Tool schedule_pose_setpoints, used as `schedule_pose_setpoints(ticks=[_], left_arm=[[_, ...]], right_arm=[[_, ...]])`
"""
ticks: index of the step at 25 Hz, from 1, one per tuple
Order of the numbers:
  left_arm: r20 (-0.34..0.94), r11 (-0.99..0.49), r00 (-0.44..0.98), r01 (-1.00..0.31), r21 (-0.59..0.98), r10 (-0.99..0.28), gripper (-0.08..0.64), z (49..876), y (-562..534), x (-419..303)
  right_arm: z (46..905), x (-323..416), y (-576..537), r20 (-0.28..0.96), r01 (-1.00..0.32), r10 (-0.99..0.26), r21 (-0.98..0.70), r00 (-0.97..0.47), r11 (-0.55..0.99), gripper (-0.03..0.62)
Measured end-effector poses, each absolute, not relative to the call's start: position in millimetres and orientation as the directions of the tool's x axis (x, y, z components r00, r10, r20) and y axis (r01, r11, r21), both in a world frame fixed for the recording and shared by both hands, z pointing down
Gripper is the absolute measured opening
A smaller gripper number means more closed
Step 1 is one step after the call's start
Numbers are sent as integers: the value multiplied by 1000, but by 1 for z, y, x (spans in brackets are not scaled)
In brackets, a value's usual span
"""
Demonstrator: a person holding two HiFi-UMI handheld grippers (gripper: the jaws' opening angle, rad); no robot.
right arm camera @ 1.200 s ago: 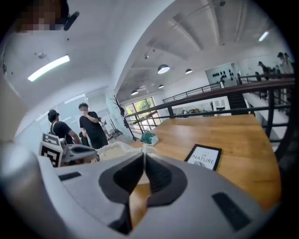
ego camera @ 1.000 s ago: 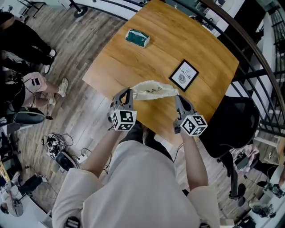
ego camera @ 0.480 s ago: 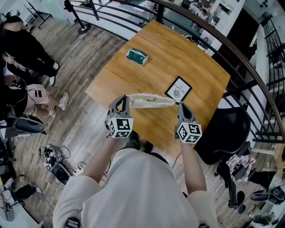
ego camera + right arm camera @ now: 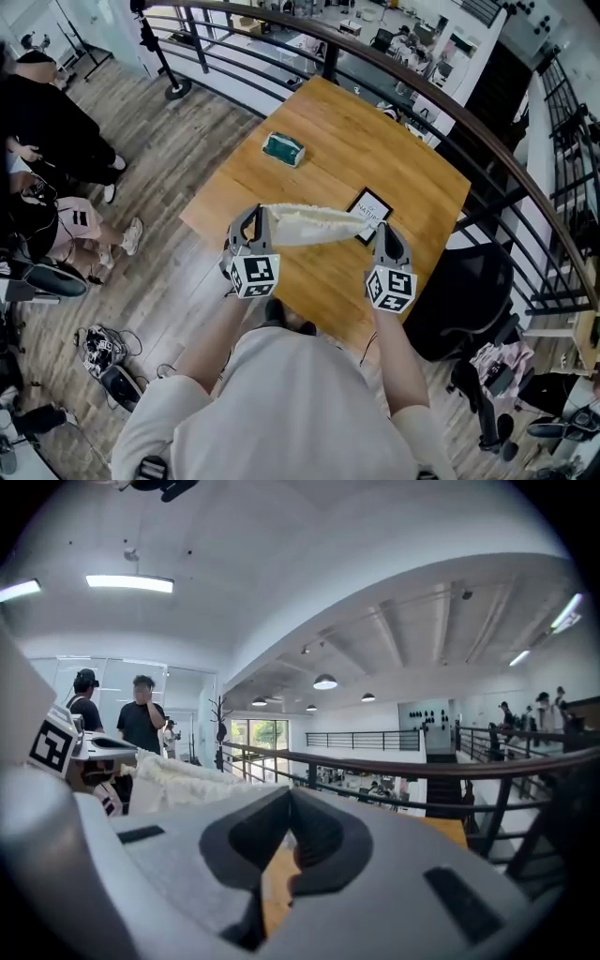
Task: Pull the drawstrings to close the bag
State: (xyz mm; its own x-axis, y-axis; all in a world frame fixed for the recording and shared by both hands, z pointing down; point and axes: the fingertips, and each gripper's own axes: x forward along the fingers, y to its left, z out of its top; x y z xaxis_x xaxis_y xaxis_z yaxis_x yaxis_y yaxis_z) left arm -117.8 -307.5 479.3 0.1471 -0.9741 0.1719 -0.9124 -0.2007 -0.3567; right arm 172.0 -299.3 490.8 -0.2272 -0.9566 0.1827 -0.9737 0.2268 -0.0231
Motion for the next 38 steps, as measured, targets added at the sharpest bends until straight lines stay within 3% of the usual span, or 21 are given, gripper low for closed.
schedule_pose_setpoints(ticks=[11, 38], left_arm=[[38, -126, 120, -944, -305, -992, -8, 431, -314, -109], [-26, -79, 88, -971, -227, -996, -8, 407, -329, -119]], right_arm=[[456, 196, -299, 111, -995, -988, -6, -103, 103, 3], [435, 254, -293, 59, -992, -991, 43, 117, -115, 4]])
